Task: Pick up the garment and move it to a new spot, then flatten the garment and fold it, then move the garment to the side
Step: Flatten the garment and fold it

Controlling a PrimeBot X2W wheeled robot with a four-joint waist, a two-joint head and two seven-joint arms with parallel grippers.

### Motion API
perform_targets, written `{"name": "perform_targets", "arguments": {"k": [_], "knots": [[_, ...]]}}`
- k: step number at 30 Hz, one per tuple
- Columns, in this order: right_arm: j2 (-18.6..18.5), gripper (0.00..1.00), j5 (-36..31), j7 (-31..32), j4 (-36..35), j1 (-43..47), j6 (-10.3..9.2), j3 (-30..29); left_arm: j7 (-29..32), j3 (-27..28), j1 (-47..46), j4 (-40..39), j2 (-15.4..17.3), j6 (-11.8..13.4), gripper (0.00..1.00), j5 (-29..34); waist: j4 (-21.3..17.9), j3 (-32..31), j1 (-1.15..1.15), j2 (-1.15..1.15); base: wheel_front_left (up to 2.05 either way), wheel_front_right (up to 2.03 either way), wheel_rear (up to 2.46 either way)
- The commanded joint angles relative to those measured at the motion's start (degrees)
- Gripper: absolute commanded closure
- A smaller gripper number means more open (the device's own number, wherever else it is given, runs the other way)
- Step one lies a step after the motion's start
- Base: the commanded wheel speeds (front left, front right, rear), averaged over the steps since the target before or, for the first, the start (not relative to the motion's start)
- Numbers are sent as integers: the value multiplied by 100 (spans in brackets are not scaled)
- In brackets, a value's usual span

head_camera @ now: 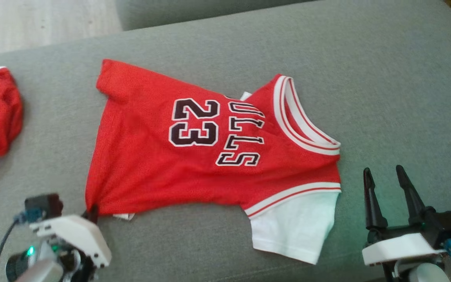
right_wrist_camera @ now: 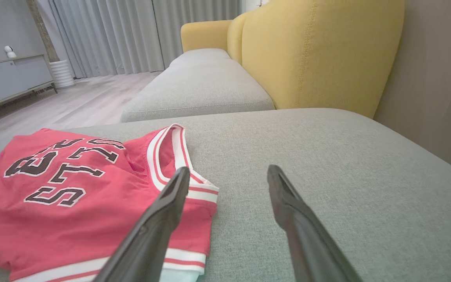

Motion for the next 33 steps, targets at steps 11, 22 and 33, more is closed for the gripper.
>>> {"name": "perform_targets", "arguments": {"k": [11, 22, 33], "knots": [[-40, 0, -223, -55, -133, 88, 44, 61, -1024, 480, 718, -704, -13, 853, 0, 185, 419, -407, 0, 0, 0, 0, 0], [-40, 0, -175, -55, -148, -42, 44, 214, -404, -723, -782, -1247, -734, 595, 0, 1083, 210, -208, 0, 0, 0, 0, 0], [-40, 0, -53, -55, -122, -207, 44, 319, 478, -1603, -2965, 724, -1841, -132, 0, 1701, -265, 204, 0, 0, 0, 0, 0]]}}
